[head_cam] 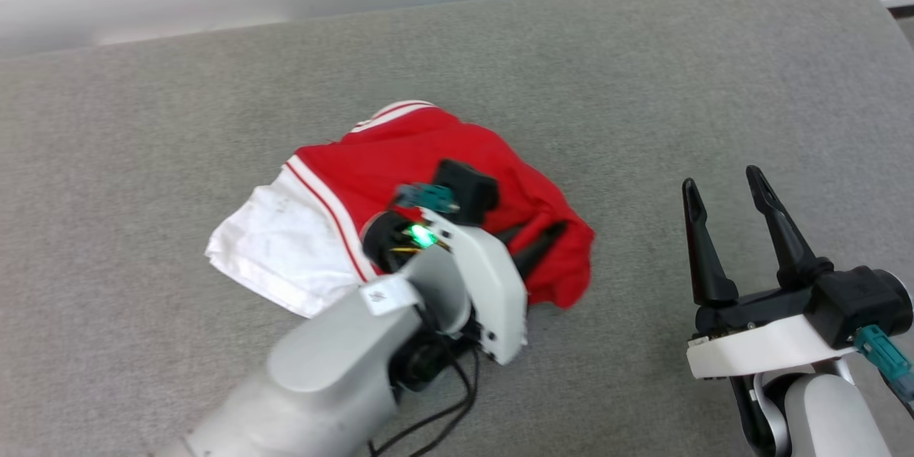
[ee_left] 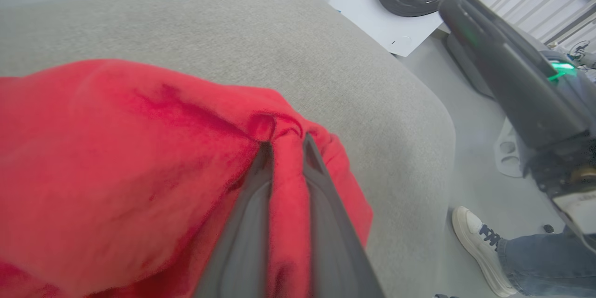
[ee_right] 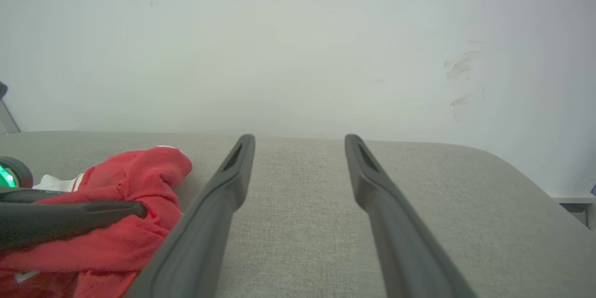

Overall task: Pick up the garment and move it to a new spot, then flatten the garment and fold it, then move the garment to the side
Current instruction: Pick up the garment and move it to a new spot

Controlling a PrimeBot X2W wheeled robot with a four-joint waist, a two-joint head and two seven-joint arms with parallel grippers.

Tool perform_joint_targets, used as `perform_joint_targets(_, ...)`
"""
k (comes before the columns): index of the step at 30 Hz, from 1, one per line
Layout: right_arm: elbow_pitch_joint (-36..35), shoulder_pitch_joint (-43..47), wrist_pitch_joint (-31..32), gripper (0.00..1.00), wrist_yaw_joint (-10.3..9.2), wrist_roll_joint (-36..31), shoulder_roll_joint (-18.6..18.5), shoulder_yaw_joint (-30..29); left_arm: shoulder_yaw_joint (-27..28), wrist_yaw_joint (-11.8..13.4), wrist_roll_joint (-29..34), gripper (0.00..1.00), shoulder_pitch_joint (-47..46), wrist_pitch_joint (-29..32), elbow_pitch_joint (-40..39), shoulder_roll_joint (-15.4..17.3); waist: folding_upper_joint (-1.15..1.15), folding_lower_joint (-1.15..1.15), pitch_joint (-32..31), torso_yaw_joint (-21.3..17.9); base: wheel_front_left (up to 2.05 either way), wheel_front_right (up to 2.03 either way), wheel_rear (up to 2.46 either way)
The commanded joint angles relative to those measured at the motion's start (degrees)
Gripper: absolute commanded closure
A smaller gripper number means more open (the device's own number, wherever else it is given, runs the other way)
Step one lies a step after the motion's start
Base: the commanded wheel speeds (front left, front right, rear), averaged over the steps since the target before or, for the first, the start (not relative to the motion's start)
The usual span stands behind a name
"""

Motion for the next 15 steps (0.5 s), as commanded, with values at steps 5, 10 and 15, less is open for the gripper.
perform_joint_targets(5,-0.1,-0.2,-0.1,0.00,-0.04,0.4,0.1,-0.4,-3.5,-1.6,2.0,0.00,-0.2,-1.2,5.0,-4.3,0.00,0.00,0.2,-1.5,0.00,0.00,0.00)
perform_joint_targets(10,0.2,0.6,-0.1,0.00,-0.03,0.0,0.1,-1.0,-3.8,-2.6,2.4,0.00,0.7,-3.4,8.1,-4.4,0.00,0.00,-1.1,0.3,0.00,0.00,0.00)
perform_joint_targets(15,0.9,1.5,-0.1,0.00,-0.04,-0.8,0.1,-1.7,-0.5,-2.1,2.1,0.00,1.5,-9.7,8.8,-2.6,0.00,0.00,-4.0,3.3,0.00,0.00,0.00)
